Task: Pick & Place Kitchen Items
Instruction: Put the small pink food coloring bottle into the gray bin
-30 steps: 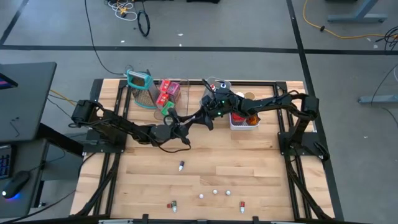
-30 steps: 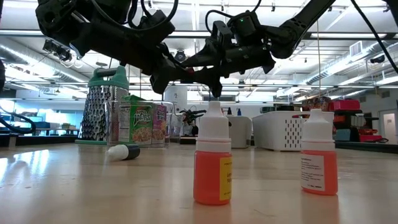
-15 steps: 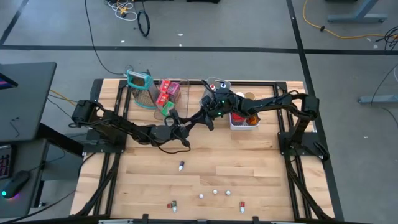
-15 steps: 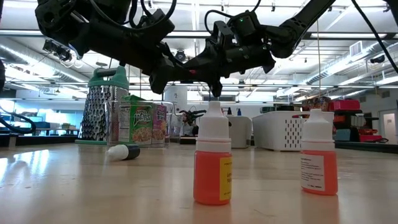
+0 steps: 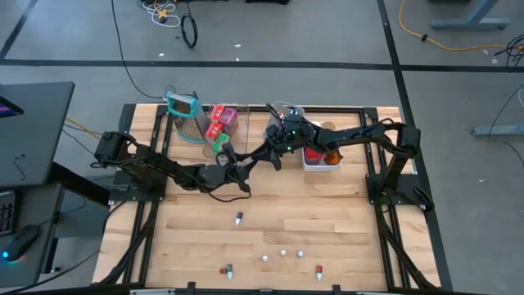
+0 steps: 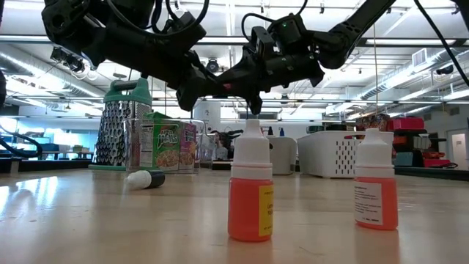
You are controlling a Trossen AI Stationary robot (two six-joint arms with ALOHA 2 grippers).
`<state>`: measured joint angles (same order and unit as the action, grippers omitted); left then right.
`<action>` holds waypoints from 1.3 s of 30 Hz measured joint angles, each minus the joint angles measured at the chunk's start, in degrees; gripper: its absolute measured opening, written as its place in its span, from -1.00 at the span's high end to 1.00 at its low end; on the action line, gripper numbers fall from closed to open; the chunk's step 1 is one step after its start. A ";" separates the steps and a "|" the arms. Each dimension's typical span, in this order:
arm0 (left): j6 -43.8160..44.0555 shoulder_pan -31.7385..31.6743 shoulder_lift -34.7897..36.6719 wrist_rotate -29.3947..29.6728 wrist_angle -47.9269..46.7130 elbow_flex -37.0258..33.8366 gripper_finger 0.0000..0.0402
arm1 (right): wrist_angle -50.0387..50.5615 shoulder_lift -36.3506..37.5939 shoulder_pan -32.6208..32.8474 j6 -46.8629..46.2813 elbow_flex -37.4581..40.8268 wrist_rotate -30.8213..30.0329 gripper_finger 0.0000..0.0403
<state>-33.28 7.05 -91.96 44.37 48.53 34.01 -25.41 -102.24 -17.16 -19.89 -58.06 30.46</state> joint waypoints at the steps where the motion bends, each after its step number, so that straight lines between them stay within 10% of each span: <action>1: 0.33 0.00 0.00 0.41 0.08 -0.03 0.29 | 0.11 0.01 -0.11 0.38 0.00 -0.01 0.48; 19: 0.92 -2.27 -0.02 4.18 0.55 -0.06 0.05 | 5.24 0.01 -2.04 4.24 0.17 -4.68 0.58; 26: -0.64 -8.73 0.04 -4.43 1.20 -0.06 0.05 | 7.81 0.79 -5.45 6.65 0.17 -6.49 0.58; 39: 10.24 -13.07 0.03 -8.67 1.10 -0.06 0.05 | 33.46 5.84 -11.66 18.01 0.09 -34.86 0.58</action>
<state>-23.05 -6.02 -91.93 35.70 49.63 33.95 8.04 -96.40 -28.82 -1.88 -57.98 -4.40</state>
